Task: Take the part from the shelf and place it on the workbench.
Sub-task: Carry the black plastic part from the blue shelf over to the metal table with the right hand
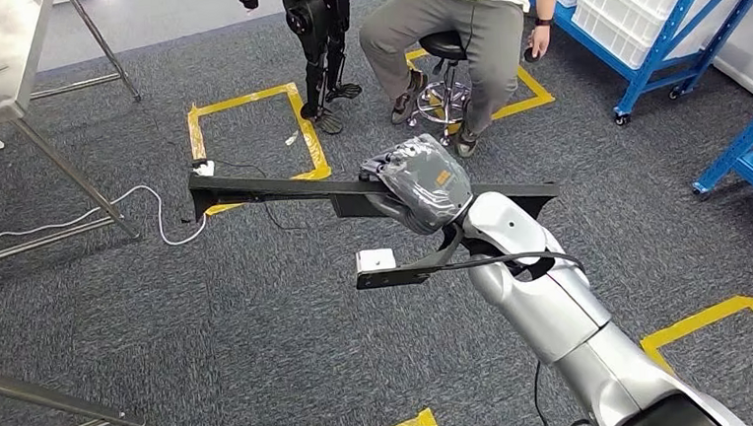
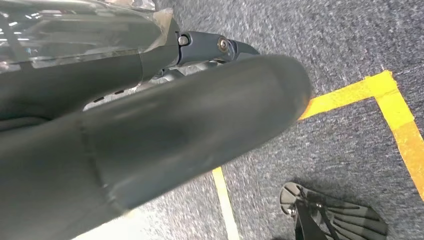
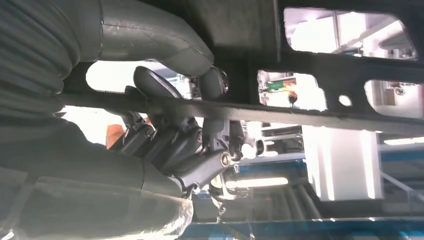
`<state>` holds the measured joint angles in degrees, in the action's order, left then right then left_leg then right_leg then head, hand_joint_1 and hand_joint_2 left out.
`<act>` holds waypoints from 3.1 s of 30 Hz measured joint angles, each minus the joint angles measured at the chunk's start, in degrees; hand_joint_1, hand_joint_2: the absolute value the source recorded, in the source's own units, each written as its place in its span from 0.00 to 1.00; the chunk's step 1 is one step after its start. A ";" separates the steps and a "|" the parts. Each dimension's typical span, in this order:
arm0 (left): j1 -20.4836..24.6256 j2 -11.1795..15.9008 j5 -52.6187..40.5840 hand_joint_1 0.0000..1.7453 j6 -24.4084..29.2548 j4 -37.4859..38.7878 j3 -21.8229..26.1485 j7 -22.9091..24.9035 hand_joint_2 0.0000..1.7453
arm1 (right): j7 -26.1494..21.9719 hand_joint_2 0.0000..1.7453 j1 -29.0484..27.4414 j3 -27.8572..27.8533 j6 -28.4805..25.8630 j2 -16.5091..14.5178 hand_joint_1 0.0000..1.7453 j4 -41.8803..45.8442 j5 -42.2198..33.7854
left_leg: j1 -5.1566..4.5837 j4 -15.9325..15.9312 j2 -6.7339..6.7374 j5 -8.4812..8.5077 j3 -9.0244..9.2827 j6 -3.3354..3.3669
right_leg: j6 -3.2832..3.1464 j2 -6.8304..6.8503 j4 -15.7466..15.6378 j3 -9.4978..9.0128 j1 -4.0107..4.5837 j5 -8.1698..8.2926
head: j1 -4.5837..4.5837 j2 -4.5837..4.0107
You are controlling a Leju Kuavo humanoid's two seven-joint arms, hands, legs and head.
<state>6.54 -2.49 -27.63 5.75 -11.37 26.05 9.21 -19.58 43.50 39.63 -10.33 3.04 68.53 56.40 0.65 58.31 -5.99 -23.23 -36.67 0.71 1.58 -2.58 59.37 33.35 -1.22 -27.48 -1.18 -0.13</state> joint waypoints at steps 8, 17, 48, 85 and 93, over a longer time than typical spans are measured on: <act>-0.19 -0.08 -0.24 0.00 -0.11 0.02 -0.20 0.00 0.00 | 0.00 1.00 0.08 0.22 -0.03 -0.26 0.98 0.02 0.04 | 0.24 15.72 5.76 -7.55 -7.85 -1.55 | -2.36 4.09 -0.41 -0.17 0.62 0.46 | -0.28 0.00; 0.63 -0.10 -1.07 0.00 -0.19 0.00 -0.32 0.08 0.00 | -0.02 1.00 0.17 0.11 -0.26 0.21 0.98 0.03 0.16 | -1.28 0.48 8.74 -1.19 0.37 0.85 | -1.97 8.85 -0.56 -0.51 1.91 -0.19 | -0.25 0.00; 1.41 -0.77 -3.02 0.00 -0.86 0.15 -1.31 0.56 0.00 | -0.46 1.00 -0.93 -0.92 -0.36 1.27 0.98 0.92 1.03 | -0.69 0.18 7.71 -0.72 0.13 0.53 | -1.52 8.85 -0.70 -0.25 1.62 0.05 | -0.25 0.00; 1.78 -0.86 -4.09 0.00 -1.19 0.24 -1.32 0.31 0.00 | -0.96 1.00 -1.49 -1.53 -1.44 2.02 0.98 0.96 0.75 | -0.57 -0.93 4.64 -0.03 1.17 2.14 | -1.64 2.91 13.79 6.73 1.08 -5.58 | -0.11 0.00; 1.51 -0.89 -4.30 0.00 -1.26 0.24 -1.31 0.30 0.00 | -0.96 1.00 -1.82 -1.67 -1.23 2.29 0.98 0.95 0.93 | -0.02 0.60 -1.10 -0.69 0.16 0.11 | 0.38 -0.26 0.57 1.30 -0.28 1.04 | 0.04 0.00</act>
<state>8.05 -3.38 -31.93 4.49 -11.13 24.74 9.51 -20.55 41.68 37.95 -11.56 5.34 69.47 57.33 0.63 58.91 -7.09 -23.92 -36.51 0.83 1.96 -2.84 59.95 34.65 -1.49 -26.44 -1.14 -0.13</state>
